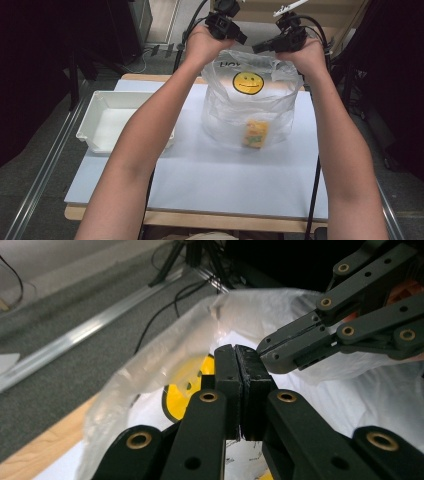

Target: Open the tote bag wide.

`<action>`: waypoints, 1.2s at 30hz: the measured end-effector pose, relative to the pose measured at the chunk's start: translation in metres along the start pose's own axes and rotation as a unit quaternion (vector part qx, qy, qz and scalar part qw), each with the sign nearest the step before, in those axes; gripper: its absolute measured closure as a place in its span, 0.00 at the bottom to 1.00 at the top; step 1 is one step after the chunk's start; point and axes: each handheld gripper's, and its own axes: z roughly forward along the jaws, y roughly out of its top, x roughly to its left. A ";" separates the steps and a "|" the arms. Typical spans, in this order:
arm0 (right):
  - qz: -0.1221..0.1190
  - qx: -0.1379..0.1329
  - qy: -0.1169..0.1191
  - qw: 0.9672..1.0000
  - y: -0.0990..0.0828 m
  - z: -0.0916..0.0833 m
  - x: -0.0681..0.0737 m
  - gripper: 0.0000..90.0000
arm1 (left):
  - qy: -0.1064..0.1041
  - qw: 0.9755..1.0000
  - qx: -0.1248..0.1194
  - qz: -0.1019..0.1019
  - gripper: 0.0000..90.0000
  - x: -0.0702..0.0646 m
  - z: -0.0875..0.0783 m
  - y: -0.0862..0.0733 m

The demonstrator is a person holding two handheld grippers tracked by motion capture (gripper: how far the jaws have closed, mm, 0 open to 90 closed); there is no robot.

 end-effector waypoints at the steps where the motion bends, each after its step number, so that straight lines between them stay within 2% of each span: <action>1: 0.004 0.006 -0.001 1.000 -0.005 0.003 -0.001 1.00 | 0.002 1.000 0.004 0.001 1.00 0.000 0.005 -0.004; 5: 0.010 0.023 -0.005 1.000 -0.023 0.009 -0.005 1.00 | 0.000 1.000 0.017 -0.008 0.99 0.003 0.019 -0.020; 10: 0.009 0.047 -0.018 0.999 -0.044 0.010 -0.003 1.00 | -0.001 0.999 0.043 0.002 0.98 0.001 0.032 -0.039; 15: 0.010 0.060 -0.031 0.998 -0.054 0.005 0.001 1.00 | -0.004 0.999 0.047 0.003 0.97 -0.001 0.034 -0.049; 19: 0.019 0.053 -0.035 0.998 -0.060 0.000 0.006 1.00 | -0.009 0.999 0.053 0.003 0.96 -0.003 0.036 -0.059; 23: 0.013 0.083 -0.046 0.995 -0.066 0.001 0.014 1.00 | -0.014 0.998 0.061 0.008 0.96 -0.006 0.037 -0.069; 27: 0.021 0.065 -0.045 0.997 -0.075 -0.001 0.020 1.00 | -0.020 0.998 0.062 0.009 0.96 -0.009 0.036 -0.077; 31: 0.015 0.076 -0.054 0.996 -0.086 0.001 0.027 1.00 | -0.026 0.997 0.065 0.013 0.95 -0.012 0.035 -0.085; 36: 0.021 0.085 -0.059 0.994 -0.100 0.003 0.033 1.00 | -0.028 0.997 0.074 0.020 0.95 -0.018 0.038 -0.091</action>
